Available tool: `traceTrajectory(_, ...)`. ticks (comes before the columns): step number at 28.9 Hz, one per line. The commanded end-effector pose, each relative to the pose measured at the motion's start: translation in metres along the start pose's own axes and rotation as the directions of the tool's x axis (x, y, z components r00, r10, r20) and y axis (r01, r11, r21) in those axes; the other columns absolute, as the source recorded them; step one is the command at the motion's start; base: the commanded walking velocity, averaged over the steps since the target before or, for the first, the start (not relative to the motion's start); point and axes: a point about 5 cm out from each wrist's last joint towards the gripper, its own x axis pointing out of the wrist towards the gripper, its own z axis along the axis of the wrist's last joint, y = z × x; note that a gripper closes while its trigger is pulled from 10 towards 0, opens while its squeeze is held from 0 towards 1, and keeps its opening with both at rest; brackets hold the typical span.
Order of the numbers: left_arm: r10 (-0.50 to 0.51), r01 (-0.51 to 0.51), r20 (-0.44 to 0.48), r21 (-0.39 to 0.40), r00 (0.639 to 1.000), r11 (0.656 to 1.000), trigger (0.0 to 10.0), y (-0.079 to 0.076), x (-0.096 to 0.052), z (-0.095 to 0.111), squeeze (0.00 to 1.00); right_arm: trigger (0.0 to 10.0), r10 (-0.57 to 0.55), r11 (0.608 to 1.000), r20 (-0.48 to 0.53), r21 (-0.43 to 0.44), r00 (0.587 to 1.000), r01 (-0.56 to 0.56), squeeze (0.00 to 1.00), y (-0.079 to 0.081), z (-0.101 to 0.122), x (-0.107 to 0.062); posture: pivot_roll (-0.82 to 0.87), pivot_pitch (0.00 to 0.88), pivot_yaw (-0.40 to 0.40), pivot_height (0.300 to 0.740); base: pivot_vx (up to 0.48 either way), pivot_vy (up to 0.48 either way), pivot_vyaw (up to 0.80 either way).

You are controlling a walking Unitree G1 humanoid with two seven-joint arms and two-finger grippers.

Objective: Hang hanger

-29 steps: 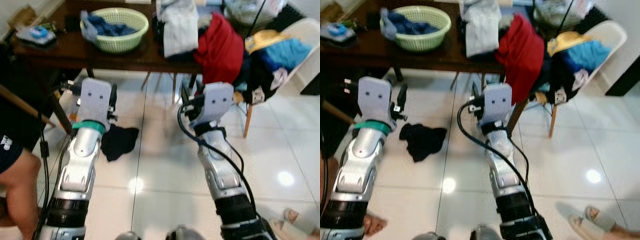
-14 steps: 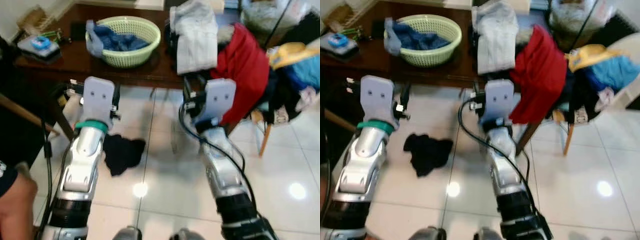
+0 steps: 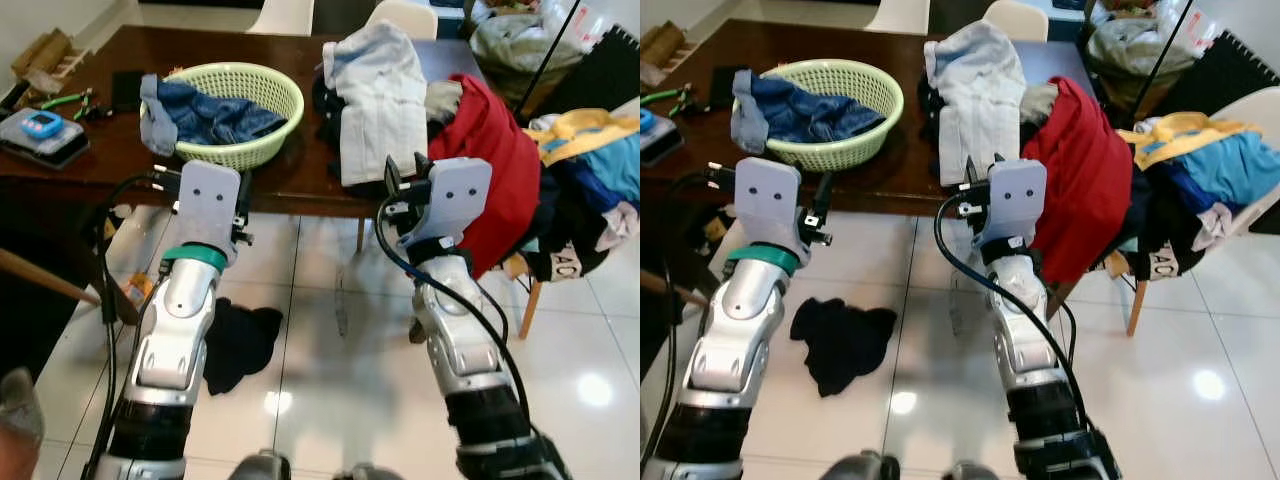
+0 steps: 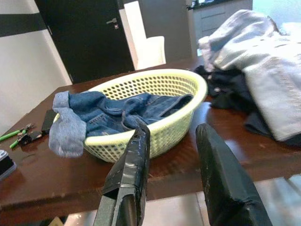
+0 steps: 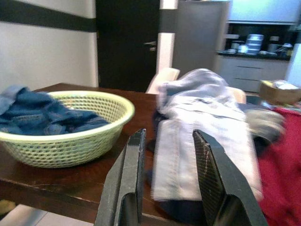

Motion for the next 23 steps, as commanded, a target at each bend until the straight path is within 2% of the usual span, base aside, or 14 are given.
traceTrajectory(1,-0.007,0.007,-0.005,0.000,1.000,1.000,10.0,-0.002,-0.001,0.000,0.00,10.0,-0.009,1.000,-0.007,-0.011,1.000,0.009,0.00,-0.004,-0.001,0.000,0.05,0.004,0.051,0.733,0.465,0.000,0.00)
traceTrajectory(18,0.007,-0.007,0.001,0.010,1.000,1.000,10.0,0.001,-0.001,0.002,0.00,10.0,0.012,1.000,0.000,-0.003,1.000,-0.012,0.00,0.000,0.001,0.001,0.06,0.004,0.048,0.733,0.465,0.000,0.00)
traceTrajectory(20,0.023,-0.030,0.063,0.106,0.998,0.994,10.0,0.006,0.000,0.011,0.00,10.0,0.026,1.000,0.017,0.009,1.000,-0.026,0.00,0.001,0.004,0.002,0.06,0.003,0.048,0.733,0.465,0.000,0.00)
traceTrajectory(23,0.027,-0.040,0.089,0.140,0.996,0.989,10.0,0.007,0.001,0.014,0.00,10.0,0.032,0.999,0.025,0.015,0.999,-0.032,0.00,0.002,0.006,0.002,0.06,0.003,0.048,0.733,0.465,0.000,0.00)
